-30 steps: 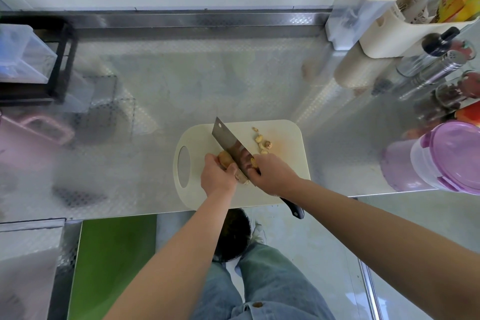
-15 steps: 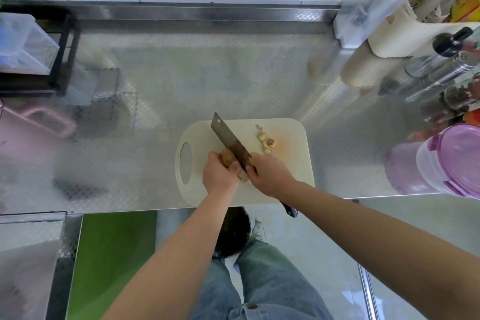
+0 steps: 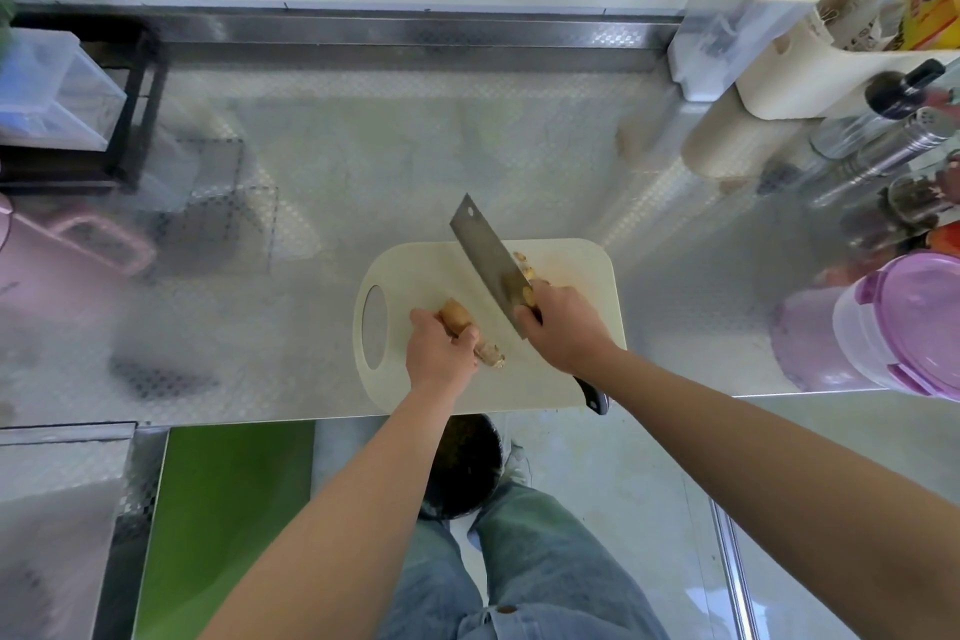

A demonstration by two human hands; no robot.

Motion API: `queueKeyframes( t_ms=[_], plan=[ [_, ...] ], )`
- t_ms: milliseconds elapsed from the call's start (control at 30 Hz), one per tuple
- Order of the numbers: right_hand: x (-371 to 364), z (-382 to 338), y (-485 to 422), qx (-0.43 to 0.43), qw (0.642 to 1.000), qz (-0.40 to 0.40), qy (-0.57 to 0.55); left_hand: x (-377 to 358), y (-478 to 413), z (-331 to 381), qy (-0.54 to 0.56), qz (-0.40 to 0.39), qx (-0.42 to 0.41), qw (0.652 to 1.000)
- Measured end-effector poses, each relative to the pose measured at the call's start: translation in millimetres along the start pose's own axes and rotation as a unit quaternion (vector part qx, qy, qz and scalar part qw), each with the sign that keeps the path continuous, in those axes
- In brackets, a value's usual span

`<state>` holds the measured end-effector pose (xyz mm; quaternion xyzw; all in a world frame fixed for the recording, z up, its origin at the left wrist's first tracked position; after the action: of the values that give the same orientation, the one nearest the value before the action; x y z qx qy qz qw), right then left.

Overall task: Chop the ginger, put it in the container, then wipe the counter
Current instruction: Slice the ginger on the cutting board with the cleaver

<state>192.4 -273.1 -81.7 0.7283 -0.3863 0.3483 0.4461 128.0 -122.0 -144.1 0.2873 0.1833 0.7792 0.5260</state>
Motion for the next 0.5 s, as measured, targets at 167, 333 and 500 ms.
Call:
queueKeyframes(
  t_ms=[167, 333, 500],
  plan=[
    [-12, -21, 10, 0.053, 0.998, -0.014, -0.002, -1, 2, 2, -0.001, -0.007, -0.006, 1.0],
    [-24, -18, 12, 0.035, 0.997, -0.035, 0.055, 0, 4, 3, 0.002, -0.01, -0.005, 1.0],
    [-6, 2, 8, -0.03, 0.999, 0.011, -0.001, 0, 5, 6, 0.0, -0.021, -0.001, 1.0]
  ],
)
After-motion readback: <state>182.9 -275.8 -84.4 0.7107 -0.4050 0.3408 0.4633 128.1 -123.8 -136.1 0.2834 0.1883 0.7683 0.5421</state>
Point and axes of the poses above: each hand's wrist, its own y-axis away from the middle knuckle, its own x-axis out of the back of the hand, z = x × y, the point moved 9 cm from there along -y, towards the middle knuckle, and after that the axes turned 6 degrees about y, right-handed, at the moved point
